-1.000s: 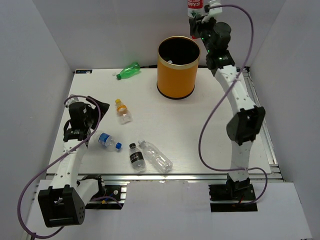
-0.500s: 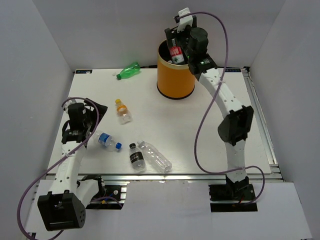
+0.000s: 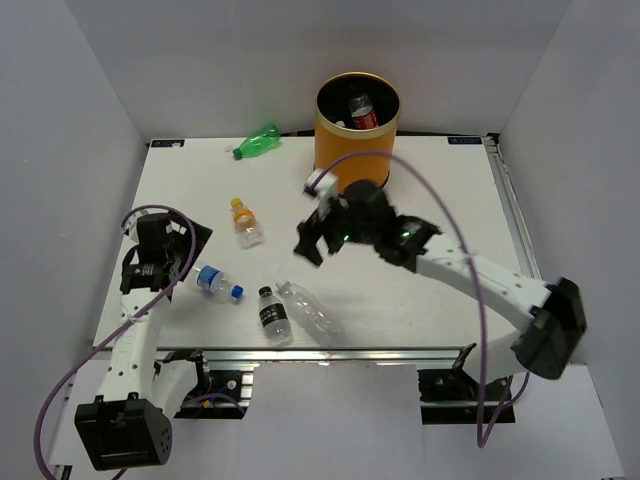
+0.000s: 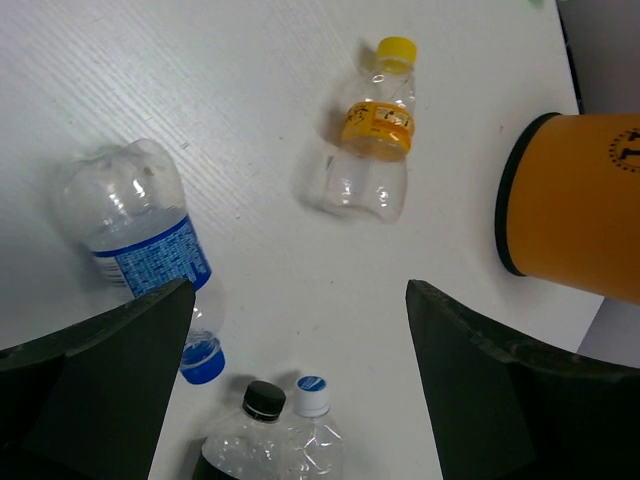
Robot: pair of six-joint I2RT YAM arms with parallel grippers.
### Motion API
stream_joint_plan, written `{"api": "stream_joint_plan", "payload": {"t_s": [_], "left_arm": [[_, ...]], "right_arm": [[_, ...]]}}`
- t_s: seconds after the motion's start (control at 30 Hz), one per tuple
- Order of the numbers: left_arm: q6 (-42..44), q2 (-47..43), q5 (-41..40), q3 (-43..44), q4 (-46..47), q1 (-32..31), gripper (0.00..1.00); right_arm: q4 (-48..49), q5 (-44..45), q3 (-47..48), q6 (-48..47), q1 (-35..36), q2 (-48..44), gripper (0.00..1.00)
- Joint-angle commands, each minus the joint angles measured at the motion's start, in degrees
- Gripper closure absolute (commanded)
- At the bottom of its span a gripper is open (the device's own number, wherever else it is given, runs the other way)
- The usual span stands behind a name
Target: Put the plastic bottles in the bin
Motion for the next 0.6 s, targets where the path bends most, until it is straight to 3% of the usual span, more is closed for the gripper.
{"api": "stream_joint_plan", "payload": {"t_s": [0.0,0.2,0.3,0.37,0.47,0.57], "left_arm": [[-1.12,-2.35,-2.29,0.58,-4.86,-0.08,0.02],[-2.00,-5.34,-1.93,-2.50,-6.62,-0.08,0.02],[-1.83,-5.08,-2.29,-2.59,-7.41,-0.16,0.02],[-1.56,-4.90,-2.20,-2.59,-7.50,-0.08,0.02],[-1.74,-4.20,-2.90,-2.94,-7.77,-0.08,0.02],[-2.00,-3.41,-2.90,-3.20,-7.59,-0.08,0.02]], "right_arm": [[-10.11,1.05,-2.87,0.92,7.46,5.43,0.11],[-13.21,12.22,-5.16,3.19,12.14,15.71,0.11],[-10.23,10.48,-6.22,3.82,12.23,19.84,0.11],[-7.42,4.68,-6.39,3.99,12.23,22.73,0.11],[-4.68,4.21,-6.23,7.93,12.14,26.60,0.19],[-8.01,13.69,-1.39,10.67,11.88,28.29,0.40]]}}
